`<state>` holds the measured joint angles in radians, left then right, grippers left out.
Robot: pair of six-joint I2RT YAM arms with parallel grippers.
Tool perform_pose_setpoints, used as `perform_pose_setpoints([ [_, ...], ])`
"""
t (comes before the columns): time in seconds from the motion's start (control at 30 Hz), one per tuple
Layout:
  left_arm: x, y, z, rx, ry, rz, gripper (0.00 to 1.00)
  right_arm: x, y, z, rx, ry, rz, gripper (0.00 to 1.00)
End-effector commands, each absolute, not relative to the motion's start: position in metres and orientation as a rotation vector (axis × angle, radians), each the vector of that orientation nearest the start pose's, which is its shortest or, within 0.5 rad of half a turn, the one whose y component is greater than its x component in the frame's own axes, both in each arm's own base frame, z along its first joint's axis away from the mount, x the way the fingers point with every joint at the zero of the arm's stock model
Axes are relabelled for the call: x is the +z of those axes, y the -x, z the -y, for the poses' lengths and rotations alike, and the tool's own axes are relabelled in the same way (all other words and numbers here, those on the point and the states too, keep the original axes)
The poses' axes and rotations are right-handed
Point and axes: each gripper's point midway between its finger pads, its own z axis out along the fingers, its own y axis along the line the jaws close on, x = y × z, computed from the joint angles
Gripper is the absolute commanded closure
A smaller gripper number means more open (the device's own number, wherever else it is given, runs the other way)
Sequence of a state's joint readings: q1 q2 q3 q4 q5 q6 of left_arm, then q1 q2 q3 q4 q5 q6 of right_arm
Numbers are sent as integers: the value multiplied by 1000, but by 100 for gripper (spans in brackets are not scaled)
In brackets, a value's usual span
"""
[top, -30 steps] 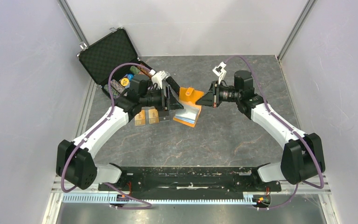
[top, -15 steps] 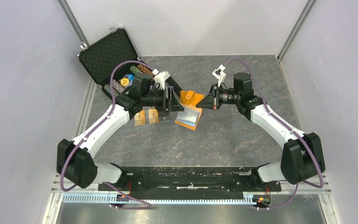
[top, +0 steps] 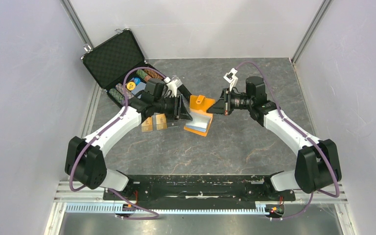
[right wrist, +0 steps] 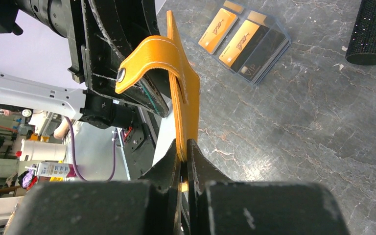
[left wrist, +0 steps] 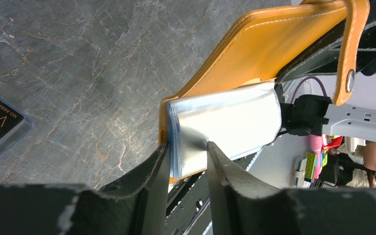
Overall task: Put the credit cards into the card holder
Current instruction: Open the card holder.
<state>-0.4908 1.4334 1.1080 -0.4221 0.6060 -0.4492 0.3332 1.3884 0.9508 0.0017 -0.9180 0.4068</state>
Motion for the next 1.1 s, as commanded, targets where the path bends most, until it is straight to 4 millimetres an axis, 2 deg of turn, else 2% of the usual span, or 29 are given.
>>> perform_pose_setpoints([
  [0.0, 213, -267, 281, -1198, -506, -2295, 63, 224, -287, -257, 1363, 581, -1974, 100],
  [0.13, 221, -270, 281, -1186, -496, -2281, 64, 221, -286, -257, 1365, 582, -1983, 100],
  [0.33, 220, -271, 274, -1118, -524, -2302, 55, 215, -284, -256, 1368, 581, -1998, 100],
  [0.8, 219, -270, 282, -1128, -589, -2310, 57, 214, -284, -256, 1370, 584, -2000, 100],
  [1.07, 200, -265, 290, -1114, -678, -2388, 52, 213, -283, -256, 1370, 586, -2004, 100],
])
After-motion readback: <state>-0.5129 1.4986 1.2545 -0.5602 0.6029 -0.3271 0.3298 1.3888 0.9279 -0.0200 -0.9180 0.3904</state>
